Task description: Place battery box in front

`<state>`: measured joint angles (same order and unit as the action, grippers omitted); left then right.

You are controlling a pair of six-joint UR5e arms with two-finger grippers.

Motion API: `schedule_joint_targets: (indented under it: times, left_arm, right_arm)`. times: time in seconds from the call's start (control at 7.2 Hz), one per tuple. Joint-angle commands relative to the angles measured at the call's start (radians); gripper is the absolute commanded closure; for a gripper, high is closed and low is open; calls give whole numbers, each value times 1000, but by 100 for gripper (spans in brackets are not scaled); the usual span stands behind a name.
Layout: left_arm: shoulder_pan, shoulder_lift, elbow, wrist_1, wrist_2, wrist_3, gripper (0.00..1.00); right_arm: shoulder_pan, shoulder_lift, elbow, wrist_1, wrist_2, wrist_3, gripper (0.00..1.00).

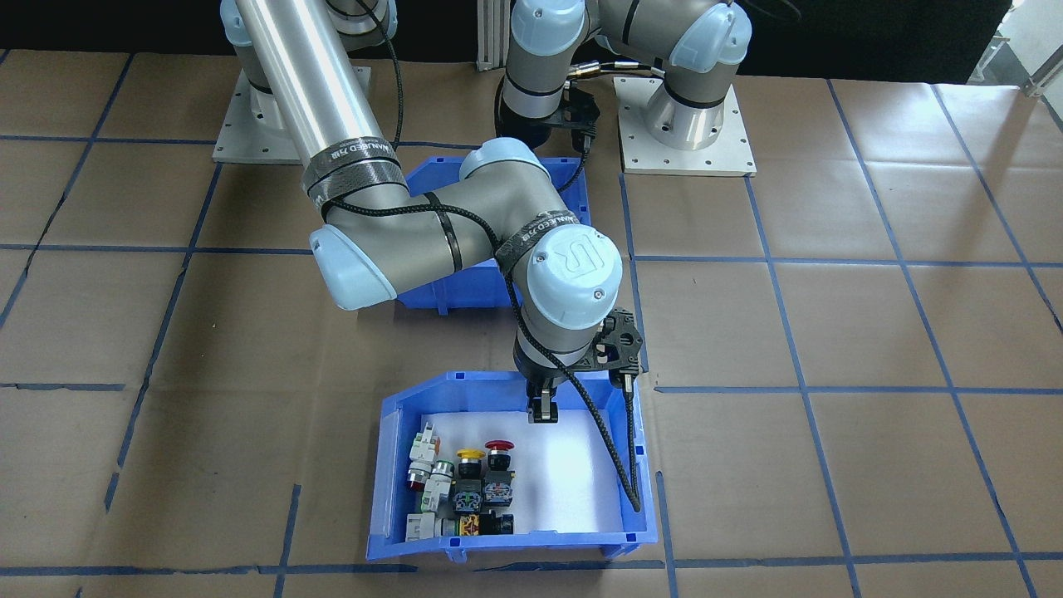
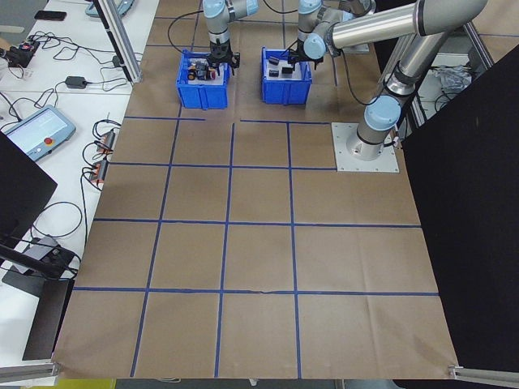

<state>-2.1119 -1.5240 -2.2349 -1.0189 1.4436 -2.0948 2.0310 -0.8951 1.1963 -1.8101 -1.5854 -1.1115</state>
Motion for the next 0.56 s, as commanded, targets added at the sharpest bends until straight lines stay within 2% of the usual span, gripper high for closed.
schedule_joint_targets:
  times: [0.0, 0.14, 0.42]
  left_arm:
    - [-28, -65, 1, 104, 0, -57, 30]
    - [-33, -61, -5, 143, -2, -54, 60]
    - [-39, -24, -9, 148, -2, -50, 94]
  right_arm:
    - [-3, -11, -7, -1, -2, 2, 91]
    - [-21, -40, -6, 0, -5, -5, 96]
    - [-70, -115, 14, 8, -13, -14, 96]
